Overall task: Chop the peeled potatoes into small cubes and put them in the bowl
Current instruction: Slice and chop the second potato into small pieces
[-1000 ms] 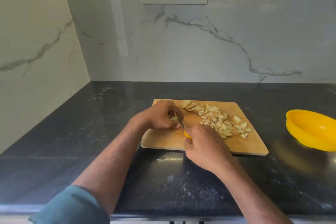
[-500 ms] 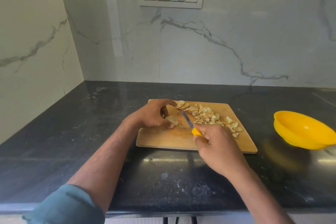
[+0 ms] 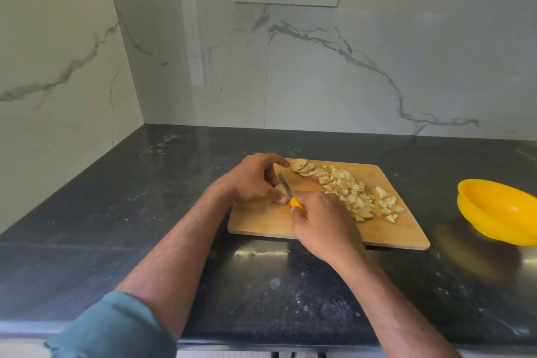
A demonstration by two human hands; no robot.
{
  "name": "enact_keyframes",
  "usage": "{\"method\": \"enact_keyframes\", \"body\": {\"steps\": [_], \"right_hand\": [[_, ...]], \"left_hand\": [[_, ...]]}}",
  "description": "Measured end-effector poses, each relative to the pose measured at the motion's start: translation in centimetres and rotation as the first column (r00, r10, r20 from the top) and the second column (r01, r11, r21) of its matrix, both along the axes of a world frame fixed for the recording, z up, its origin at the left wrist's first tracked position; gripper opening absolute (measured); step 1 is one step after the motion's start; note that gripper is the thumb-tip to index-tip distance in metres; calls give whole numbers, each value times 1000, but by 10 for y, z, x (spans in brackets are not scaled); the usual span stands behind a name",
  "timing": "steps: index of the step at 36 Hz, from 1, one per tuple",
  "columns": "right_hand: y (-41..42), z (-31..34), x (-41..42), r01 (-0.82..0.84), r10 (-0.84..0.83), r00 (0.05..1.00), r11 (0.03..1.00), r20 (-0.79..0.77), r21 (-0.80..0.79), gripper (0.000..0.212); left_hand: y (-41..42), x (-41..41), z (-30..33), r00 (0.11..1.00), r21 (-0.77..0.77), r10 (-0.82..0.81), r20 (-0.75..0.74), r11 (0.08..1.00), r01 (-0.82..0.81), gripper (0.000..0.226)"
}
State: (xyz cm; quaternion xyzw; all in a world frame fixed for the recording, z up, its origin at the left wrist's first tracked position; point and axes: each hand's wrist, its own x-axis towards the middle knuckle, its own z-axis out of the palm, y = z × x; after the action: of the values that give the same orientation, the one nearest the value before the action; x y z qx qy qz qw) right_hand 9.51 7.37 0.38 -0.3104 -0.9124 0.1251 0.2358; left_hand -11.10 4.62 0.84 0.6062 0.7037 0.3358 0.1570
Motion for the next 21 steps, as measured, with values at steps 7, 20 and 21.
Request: {"method": "enact_keyframes", "body": {"steps": [7, 20, 21], "right_hand": [[-1, 5, -2, -18, 18, 997, 1000, 70, -2, 32], [-19, 7, 29, -84, 87, 992, 996, 95, -39, 36], [-21, 8, 33, -91, 95, 990, 995, 100, -42, 36]], "left_hand": [[3, 0, -3, 999, -6, -7, -35, 1000, 6, 56], [4, 3, -2, 998, -82, -15, -53, 997, 10, 25], [3, 2, -3, 999, -85, -15, -48, 996, 11, 26]]}}
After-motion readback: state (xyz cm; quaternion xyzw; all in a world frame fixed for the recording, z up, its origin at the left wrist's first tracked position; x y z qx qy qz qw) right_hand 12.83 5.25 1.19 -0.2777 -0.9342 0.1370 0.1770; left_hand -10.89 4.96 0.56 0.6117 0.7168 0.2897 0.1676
